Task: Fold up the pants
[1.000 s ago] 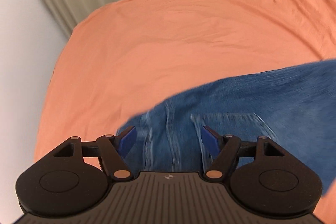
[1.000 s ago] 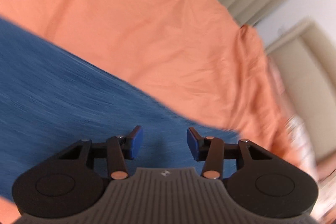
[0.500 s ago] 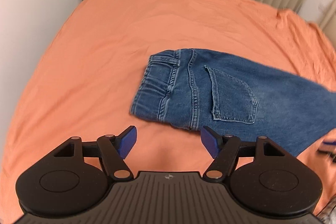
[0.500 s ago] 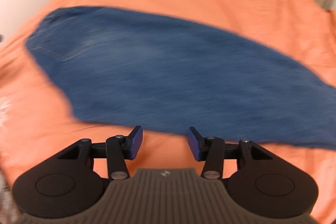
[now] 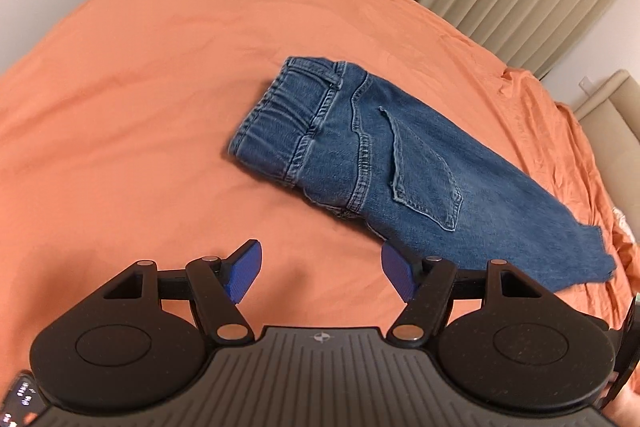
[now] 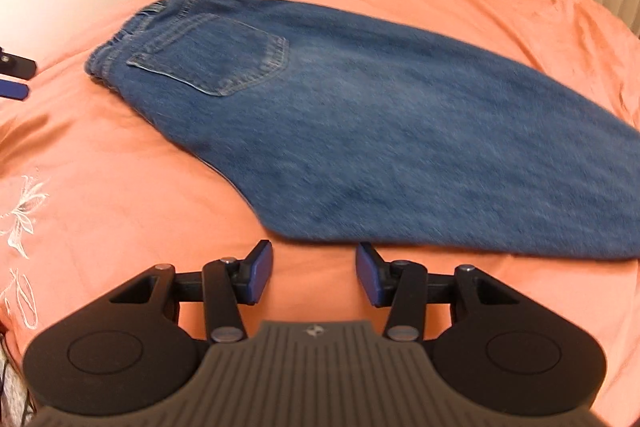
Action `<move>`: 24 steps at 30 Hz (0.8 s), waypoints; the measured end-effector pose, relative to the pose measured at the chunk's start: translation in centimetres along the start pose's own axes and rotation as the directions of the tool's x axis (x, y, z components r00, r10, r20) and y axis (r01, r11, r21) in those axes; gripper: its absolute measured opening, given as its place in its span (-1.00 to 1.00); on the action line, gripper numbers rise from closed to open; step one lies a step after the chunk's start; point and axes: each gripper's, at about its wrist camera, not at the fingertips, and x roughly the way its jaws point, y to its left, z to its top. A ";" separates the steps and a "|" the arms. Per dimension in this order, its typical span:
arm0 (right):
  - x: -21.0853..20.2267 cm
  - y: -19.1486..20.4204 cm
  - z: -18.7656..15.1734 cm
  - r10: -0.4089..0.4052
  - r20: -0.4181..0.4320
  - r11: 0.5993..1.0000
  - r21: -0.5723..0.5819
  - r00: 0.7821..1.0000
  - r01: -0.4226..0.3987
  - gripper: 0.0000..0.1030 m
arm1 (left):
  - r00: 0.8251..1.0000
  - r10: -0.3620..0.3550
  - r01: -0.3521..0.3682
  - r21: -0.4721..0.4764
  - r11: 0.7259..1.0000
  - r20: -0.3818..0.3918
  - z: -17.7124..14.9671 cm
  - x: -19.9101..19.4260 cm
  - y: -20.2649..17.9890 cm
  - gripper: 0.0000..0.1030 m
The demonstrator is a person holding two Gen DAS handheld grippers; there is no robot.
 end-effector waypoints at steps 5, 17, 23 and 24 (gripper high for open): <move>-0.6 1.8 1.4 -0.009 0.091 0.998 -0.069 0.996 0.015 -0.11 | 0.999 -0.029 0.031 -0.063 0.998 0.022 0.1 1.1 1.2 0.56; 1.6 1.3 1.3 -0.012 0.028 0.997 -0.079 1.000 0.014 -0.59 | 0.986 -0.125 0.159 -0.428 0.890 0.106 1.3 6.8 6.2 0.67; 2.2 0.8 1.3 -0.002 0.014 0.998 -0.057 1.000 0.003 -0.74 | 0.962 -0.167 0.265 -0.602 0.753 0.215 1.6 10.6 8.2 0.39; 2.2 0.8 1.3 -0.002 0.014 0.999 -0.051 1.000 0.003 -0.75 | 0.965 -0.141 0.249 -0.613 0.750 0.220 1.7 10.9 8.0 0.30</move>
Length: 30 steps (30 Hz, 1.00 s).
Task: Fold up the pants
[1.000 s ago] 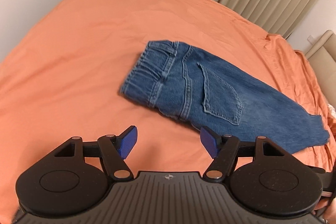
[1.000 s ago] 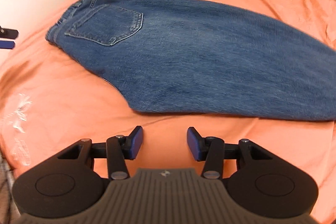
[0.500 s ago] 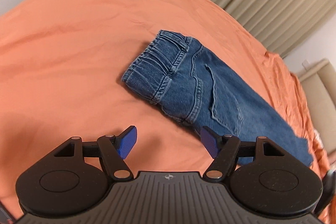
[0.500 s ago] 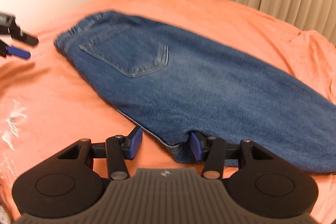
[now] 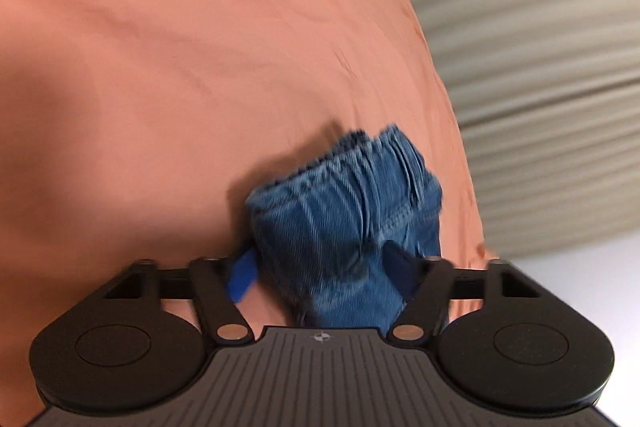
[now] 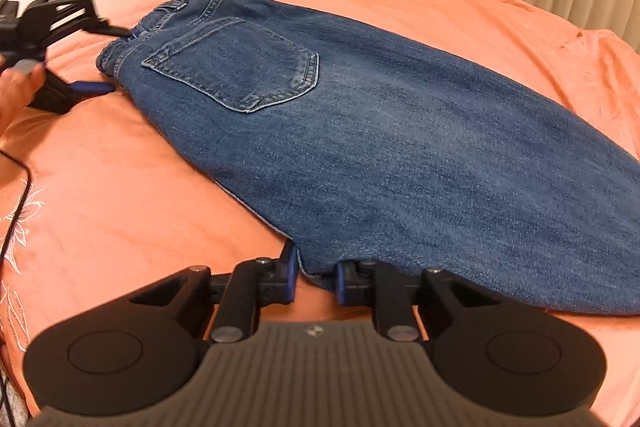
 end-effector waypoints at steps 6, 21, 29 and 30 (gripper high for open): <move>-1.1 0.5 0.5 -0.021 0.008 0.999 -0.043 1.000 0.022 -0.81 | 0.974 0.158 -0.175 0.097 0.980 0.161 -1.6 -0.6 -3.5 -0.62; -10.6 1.9 -0.4 0.144 0.006 0.982 0.119 0.990 -0.143 -0.85 | 0.913 0.332 -0.402 0.389 0.829 0.237 -3.4 -14.8 -8.3 -0.68; -6.3 3.1 -4.6 0.144 -0.077 0.964 0.235 0.987 -0.122 -0.84 | 0.889 0.431 -0.458 0.314 0.832 0.154 -4.1 -11.2 0.5 -0.64; -6.1 3.1 -4.8 0.135 -0.073 0.964 0.239 0.988 -0.114 -0.84 | 0.890 0.428 -0.456 0.319 0.831 0.156 -4.1 -10.7 0.7 -0.63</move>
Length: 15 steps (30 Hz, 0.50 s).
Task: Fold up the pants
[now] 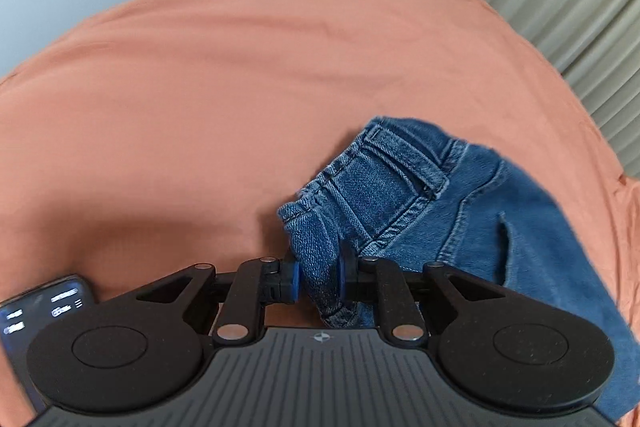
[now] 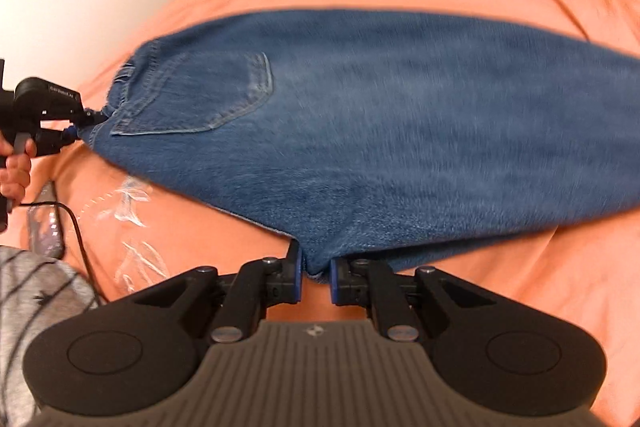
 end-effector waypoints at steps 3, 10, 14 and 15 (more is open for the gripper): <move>-0.1 0.4 0.0 -0.023 0.009 1.000 -0.009 1.000 0.024 -0.79 | 1.000 0.013 -0.011 0.060 0.998 -0.027 0.7 0.2 -0.2 -0.41; -2.4 0.0 -0.3 -0.017 -0.029 1.000 0.002 0.999 0.017 -0.53 | 1.000 -0.005 0.010 0.314 0.949 -0.017 2.8 -3.5 -1.3 0.41; -4.4 -0.9 0.5 -0.048 0.001 0.999 0.007 0.999 0.048 -0.49 | 0.993 -0.114 0.109 0.373 0.921 -0.010 4.9 -4.8 -1.9 0.67; -5.0 -1.1 0.9 -0.056 0.019 0.998 0.012 0.998 0.056 -0.46 | 0.989 -0.143 0.143 0.374 0.916 -0.027 5.7 -4.4 -2.0 0.67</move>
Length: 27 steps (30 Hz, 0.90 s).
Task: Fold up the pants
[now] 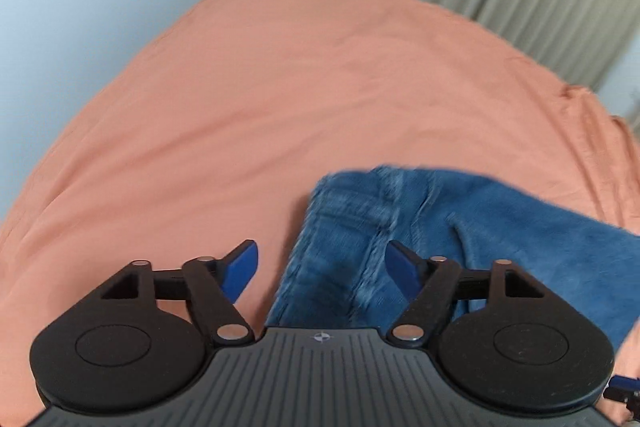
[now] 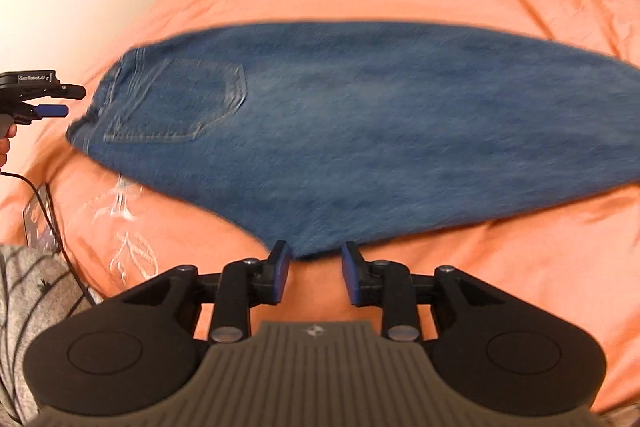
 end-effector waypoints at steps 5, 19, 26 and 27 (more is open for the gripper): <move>-1.1 -1.3 2.1 -0.043 0.100 0.999 0.012 0.994 0.042 -0.33 | 0.992 -0.108 0.106 -0.041 0.994 -0.062 2.5 4.5 0.6 0.68; 4.1 -4.8 6.4 -0.196 0.075 0.980 0.055 0.978 0.192 -0.26 | 0.981 -0.068 0.030 0.210 0.977 0.180 1.2 1.0 -3.8 -0.66; 5.0 -6.2 6.2 -0.203 0.068 0.977 0.086 0.977 0.197 -0.26 | 0.977 0.031 -0.081 0.236 0.968 0.210 3.0 3.5 -4.2 -0.66; 5.0 -6.4 6.0 -0.204 0.068 0.976 0.090 0.977 0.197 -0.26 | 0.981 0.059 -0.101 0.229 0.968 0.186 3.0 4.9 -3.9 -0.66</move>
